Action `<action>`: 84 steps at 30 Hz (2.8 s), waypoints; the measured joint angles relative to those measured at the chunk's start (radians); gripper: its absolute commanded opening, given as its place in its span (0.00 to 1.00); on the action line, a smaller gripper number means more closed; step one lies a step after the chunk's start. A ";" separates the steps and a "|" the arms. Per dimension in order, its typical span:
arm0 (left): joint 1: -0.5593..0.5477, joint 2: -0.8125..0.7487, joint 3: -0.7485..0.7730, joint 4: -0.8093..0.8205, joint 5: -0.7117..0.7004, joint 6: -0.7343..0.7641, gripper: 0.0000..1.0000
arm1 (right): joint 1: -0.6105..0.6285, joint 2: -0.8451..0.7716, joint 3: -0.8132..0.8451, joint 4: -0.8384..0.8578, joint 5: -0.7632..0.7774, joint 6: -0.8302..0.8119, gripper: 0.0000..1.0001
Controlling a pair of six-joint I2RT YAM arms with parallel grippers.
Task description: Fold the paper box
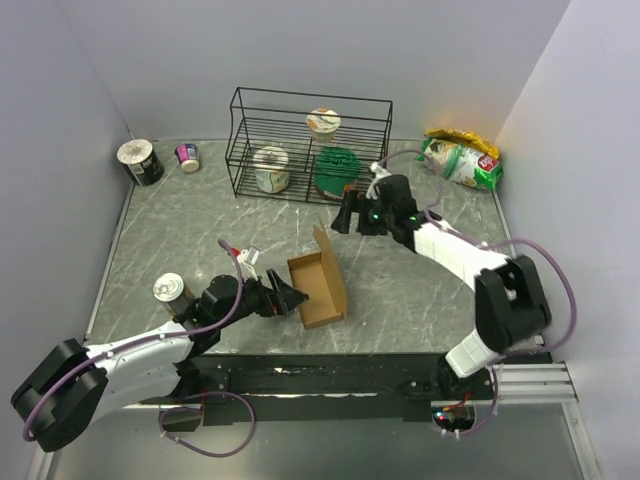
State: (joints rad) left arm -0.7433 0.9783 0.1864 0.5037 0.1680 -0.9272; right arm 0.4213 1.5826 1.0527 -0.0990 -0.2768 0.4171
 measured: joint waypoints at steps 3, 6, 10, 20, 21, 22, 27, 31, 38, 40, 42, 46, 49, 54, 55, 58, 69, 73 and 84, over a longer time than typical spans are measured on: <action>0.027 0.011 0.023 -0.032 0.002 0.016 0.96 | -0.031 -0.148 -0.110 -0.027 0.035 -0.003 0.97; 0.036 0.057 0.030 -0.008 0.016 0.024 0.96 | -0.053 -0.386 -0.291 -0.042 0.044 0.020 0.96; 0.007 0.142 0.021 0.047 0.046 0.028 0.96 | -0.049 -0.709 -0.499 -0.051 0.002 0.061 0.95; -0.220 0.315 0.026 0.234 0.067 0.045 0.96 | -0.044 -0.945 -0.617 -0.221 0.000 0.098 0.83; -0.234 0.351 0.036 0.269 0.071 0.045 0.96 | -0.044 -0.936 -0.613 -0.239 0.002 0.100 0.84; -0.248 0.384 0.049 0.302 0.075 0.046 0.96 | -0.044 -0.929 -0.612 -0.251 0.003 0.100 0.83; -0.275 0.462 0.089 0.431 0.080 0.047 0.96 | -0.044 -0.941 -0.612 -0.332 0.027 0.114 0.83; -0.252 0.375 0.101 0.390 0.069 0.077 0.96 | -0.044 -0.987 -0.612 -0.378 0.039 0.114 0.82; -0.047 0.028 0.180 0.104 0.090 0.224 0.96 | -0.044 -1.039 -0.612 -0.397 0.040 0.098 0.78; 0.055 -0.017 0.206 0.028 0.104 0.272 0.96 | -0.044 -1.051 -0.614 -0.397 0.040 0.094 0.78; 0.144 -0.017 0.222 -0.014 0.134 0.310 0.96 | -0.044 -1.067 -0.615 -0.401 0.042 0.089 0.78; 0.267 0.084 0.248 -0.060 0.201 0.380 0.96 | -0.044 -1.126 -0.615 -0.410 0.032 0.072 0.81; 0.295 0.178 0.267 -0.068 0.256 0.432 0.96 | -0.044 -1.159 -0.615 -0.414 -0.005 0.053 0.81; 0.335 0.286 0.319 -0.052 0.370 0.507 0.96 | -0.032 -1.162 -0.615 -0.417 -0.075 0.016 0.80; 0.344 0.306 0.334 -0.044 0.389 0.524 0.96 | -0.027 -1.162 -0.615 -0.417 -0.086 0.010 0.79; 0.374 0.367 0.364 -0.002 0.449 0.558 0.96 | -0.013 -1.164 -0.616 -0.417 -0.109 -0.004 0.76; 0.396 0.489 0.457 0.034 0.572 0.632 0.96 | 0.150 -1.121 -0.616 -0.415 -0.032 -0.005 0.74; 0.396 0.525 0.493 0.032 0.587 0.665 0.96 | 0.201 -1.083 -0.616 -0.399 0.035 0.009 0.70; 0.396 0.531 0.493 0.006 0.585 0.686 0.96 | 0.222 -0.844 -0.609 -0.231 0.162 -0.027 0.35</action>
State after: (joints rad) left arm -0.3473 1.5089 0.6796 0.5095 0.7528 -0.2413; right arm 0.6437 0.7383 0.4438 -0.3302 -0.1150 0.3901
